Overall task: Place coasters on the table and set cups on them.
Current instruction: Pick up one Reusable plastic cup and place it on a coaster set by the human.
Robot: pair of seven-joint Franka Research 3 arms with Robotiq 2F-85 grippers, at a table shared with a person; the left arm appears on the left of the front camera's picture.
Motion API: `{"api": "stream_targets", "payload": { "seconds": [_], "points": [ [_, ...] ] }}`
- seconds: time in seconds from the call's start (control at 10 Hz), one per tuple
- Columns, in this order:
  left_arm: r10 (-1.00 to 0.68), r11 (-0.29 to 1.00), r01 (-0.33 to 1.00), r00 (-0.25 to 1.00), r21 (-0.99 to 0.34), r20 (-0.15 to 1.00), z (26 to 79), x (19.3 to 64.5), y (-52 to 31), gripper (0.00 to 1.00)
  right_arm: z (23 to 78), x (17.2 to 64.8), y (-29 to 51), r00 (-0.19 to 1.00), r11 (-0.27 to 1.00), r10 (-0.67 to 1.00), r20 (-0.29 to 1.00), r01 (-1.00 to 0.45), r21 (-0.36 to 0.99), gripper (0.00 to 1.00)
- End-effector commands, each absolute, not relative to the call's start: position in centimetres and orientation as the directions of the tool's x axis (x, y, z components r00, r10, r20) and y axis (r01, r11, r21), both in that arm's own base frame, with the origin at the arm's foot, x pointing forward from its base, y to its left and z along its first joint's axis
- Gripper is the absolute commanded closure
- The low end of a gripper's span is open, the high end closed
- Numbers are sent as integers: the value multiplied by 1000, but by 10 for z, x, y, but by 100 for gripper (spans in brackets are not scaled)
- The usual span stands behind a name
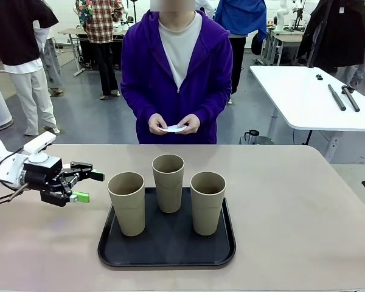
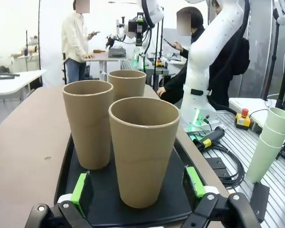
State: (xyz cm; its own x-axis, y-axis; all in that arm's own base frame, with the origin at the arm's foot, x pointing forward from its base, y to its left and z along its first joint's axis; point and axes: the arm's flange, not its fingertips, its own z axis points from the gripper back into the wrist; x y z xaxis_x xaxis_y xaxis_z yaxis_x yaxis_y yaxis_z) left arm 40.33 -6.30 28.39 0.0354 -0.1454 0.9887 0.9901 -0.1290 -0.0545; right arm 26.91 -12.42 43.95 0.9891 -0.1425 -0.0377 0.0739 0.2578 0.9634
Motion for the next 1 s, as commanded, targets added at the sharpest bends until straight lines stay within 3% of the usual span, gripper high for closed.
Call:
{"api": "stream_targets", "payload": {
  "seconds": [0.0,0.3,0.9],
  "points": [
    [-89,-125,990,55,-66,995,272,418,-63,0,440,269,-124,989,252,-145,-39,75,965,0],
    [-113,-132,975,162,-177,980,259,427,-84,0,440,269,-124,989,252,-145,-39,75,965,0],
    [-147,-221,961,135,-165,980,242,428,-114,0,440,269,-124,989,252,-145,-39,75,965,0]
  ]
}}
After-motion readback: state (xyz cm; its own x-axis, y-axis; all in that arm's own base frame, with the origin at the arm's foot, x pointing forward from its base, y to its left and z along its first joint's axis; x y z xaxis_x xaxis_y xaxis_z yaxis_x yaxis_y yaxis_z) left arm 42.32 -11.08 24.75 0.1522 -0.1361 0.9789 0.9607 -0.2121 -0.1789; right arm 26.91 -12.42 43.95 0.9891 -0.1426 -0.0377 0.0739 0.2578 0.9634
